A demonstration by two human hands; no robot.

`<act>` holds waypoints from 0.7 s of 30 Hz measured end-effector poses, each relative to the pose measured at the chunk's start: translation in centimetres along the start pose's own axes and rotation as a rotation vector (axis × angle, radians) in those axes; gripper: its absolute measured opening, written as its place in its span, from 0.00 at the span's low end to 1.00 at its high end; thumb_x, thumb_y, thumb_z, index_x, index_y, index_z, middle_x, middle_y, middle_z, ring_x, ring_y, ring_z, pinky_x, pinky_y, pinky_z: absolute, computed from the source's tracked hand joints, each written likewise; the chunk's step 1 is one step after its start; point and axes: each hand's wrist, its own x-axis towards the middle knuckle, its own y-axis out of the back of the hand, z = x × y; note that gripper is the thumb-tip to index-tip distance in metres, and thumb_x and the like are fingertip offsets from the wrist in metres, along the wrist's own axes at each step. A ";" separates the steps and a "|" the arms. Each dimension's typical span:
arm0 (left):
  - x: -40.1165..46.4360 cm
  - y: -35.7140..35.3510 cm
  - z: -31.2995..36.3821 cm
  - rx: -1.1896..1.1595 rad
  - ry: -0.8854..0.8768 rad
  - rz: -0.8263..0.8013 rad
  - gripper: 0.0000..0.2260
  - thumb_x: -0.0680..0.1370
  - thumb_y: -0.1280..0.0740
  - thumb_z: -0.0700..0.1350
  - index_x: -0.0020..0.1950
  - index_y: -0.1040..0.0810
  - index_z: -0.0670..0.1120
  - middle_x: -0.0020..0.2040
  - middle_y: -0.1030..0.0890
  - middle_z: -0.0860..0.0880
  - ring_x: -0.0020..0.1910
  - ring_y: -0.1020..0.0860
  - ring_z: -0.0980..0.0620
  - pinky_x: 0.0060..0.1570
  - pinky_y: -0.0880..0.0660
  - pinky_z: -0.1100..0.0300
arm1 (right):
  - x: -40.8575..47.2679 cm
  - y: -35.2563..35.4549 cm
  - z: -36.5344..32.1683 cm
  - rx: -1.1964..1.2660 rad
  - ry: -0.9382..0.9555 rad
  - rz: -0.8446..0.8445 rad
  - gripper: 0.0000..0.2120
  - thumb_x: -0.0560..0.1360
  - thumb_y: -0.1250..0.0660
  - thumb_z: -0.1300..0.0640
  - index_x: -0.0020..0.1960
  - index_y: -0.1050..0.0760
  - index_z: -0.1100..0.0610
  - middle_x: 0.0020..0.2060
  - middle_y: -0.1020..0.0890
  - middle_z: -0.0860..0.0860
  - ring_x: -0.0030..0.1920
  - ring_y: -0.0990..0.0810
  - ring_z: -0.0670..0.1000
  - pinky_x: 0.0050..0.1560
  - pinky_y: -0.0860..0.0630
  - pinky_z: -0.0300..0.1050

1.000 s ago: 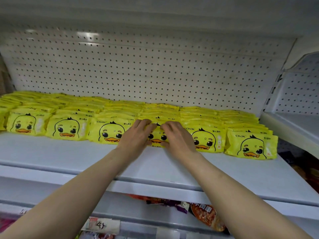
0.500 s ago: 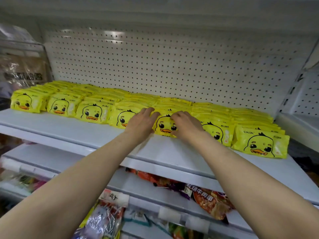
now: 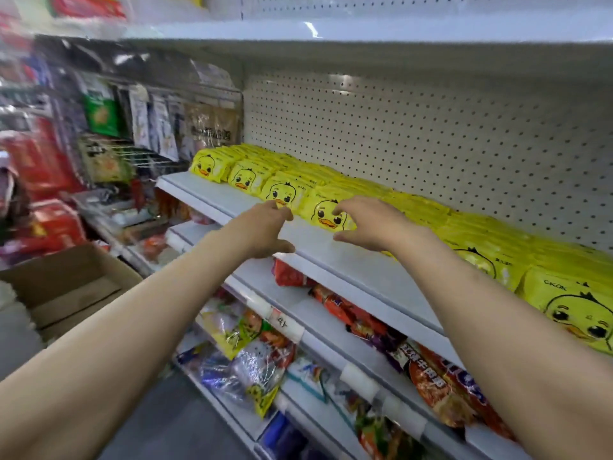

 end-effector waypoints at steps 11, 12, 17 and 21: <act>-18.2 3.2 -7.1 0.081 0.407 0.302 0.26 0.75 0.33 0.60 0.69 0.32 0.49 0.65 0.29 0.46 0.65 0.31 0.43 0.59 0.26 0.48 | -0.4 -1.3 -15.9 0.252 0.376 0.225 0.24 0.76 0.35 0.39 0.69 0.29 0.48 0.72 0.31 0.47 0.72 0.35 0.51 0.68 0.32 0.51; -19.2 3.1 -7.9 0.097 0.438 0.311 0.26 0.75 0.33 0.59 0.69 0.32 0.49 0.65 0.29 0.46 0.66 0.31 0.44 0.59 0.27 0.49 | -0.1 -1.8 -17.4 0.273 0.393 0.226 0.25 0.76 0.36 0.39 0.69 0.30 0.48 0.72 0.32 0.48 0.73 0.36 0.51 0.68 0.32 0.51; -22.2 2.7 -12.8 0.136 0.571 0.351 0.28 0.74 0.31 0.57 0.70 0.33 0.50 0.67 0.30 0.47 0.65 0.31 0.45 0.58 0.27 0.51 | 2.9 -3.5 -24.6 0.351 0.481 0.204 0.25 0.77 0.35 0.41 0.70 0.30 0.49 0.74 0.34 0.50 0.74 0.37 0.51 0.70 0.36 0.48; -22.8 2.2 -19.1 0.132 0.637 0.409 0.26 0.74 0.30 0.57 0.69 0.32 0.52 0.66 0.28 0.48 0.65 0.30 0.46 0.57 0.25 0.50 | 7.7 -5.2 -29.8 0.395 0.528 0.208 0.25 0.75 0.33 0.40 0.68 0.28 0.50 0.72 0.31 0.50 0.73 0.35 0.52 0.69 0.33 0.56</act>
